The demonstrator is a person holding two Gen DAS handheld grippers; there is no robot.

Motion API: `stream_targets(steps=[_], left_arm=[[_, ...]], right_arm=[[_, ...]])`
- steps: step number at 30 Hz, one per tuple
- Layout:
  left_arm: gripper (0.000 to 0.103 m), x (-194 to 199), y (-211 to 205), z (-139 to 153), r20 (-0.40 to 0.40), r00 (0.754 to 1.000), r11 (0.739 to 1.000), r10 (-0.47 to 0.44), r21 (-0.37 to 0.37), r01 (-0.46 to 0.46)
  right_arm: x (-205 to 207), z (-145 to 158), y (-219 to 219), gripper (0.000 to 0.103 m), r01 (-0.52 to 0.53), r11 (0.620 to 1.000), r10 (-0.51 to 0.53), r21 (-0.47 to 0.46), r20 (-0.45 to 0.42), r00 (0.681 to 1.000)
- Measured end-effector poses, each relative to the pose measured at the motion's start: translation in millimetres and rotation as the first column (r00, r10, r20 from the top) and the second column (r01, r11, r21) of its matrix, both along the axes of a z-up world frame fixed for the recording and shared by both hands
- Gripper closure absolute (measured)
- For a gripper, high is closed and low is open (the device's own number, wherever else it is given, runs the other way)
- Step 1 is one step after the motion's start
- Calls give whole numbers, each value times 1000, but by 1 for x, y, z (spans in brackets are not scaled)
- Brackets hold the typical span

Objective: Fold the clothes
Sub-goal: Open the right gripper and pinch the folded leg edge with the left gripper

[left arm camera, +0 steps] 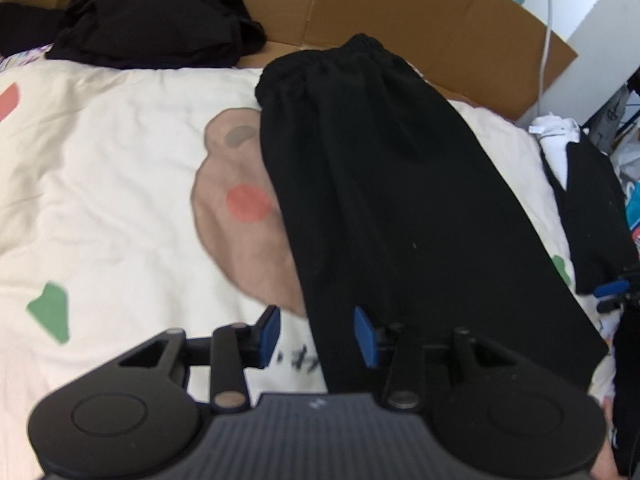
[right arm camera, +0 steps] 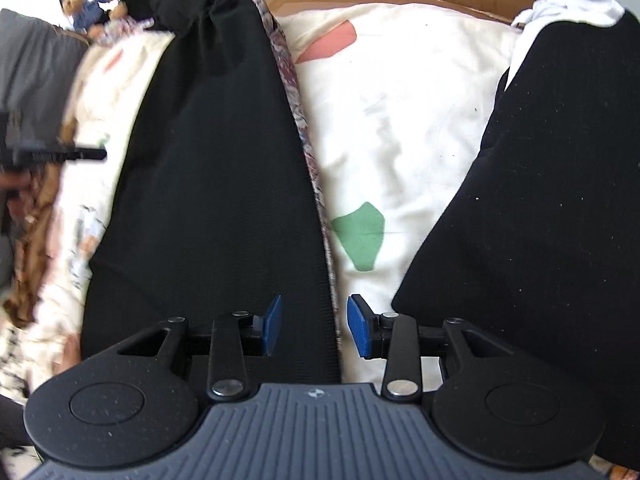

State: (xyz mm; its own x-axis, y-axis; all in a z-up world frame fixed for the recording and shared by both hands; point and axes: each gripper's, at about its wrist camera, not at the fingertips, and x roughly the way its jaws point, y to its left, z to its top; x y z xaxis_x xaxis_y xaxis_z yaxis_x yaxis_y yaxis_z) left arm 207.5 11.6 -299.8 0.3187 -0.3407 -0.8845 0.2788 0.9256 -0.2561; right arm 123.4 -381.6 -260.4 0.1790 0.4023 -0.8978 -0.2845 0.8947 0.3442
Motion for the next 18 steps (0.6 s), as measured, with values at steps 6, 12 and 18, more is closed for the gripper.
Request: stream_targets(steps=[6,12,18], left_arm=[[60,18,-7,-21,-32,999,1000,3,5,-2],[101,12,6,-36,-18,999,999,36,-19,-36],[101,7,15,-34,-10,999,999,51,1,-51]], right_arm=[[4,-12,11,62,4,1000,-4,14,-23,1000],[9,-25,16,62,59,998,-58,32,-39,998],[3,-27,18,62,55,998,-55,1,-35,998]])
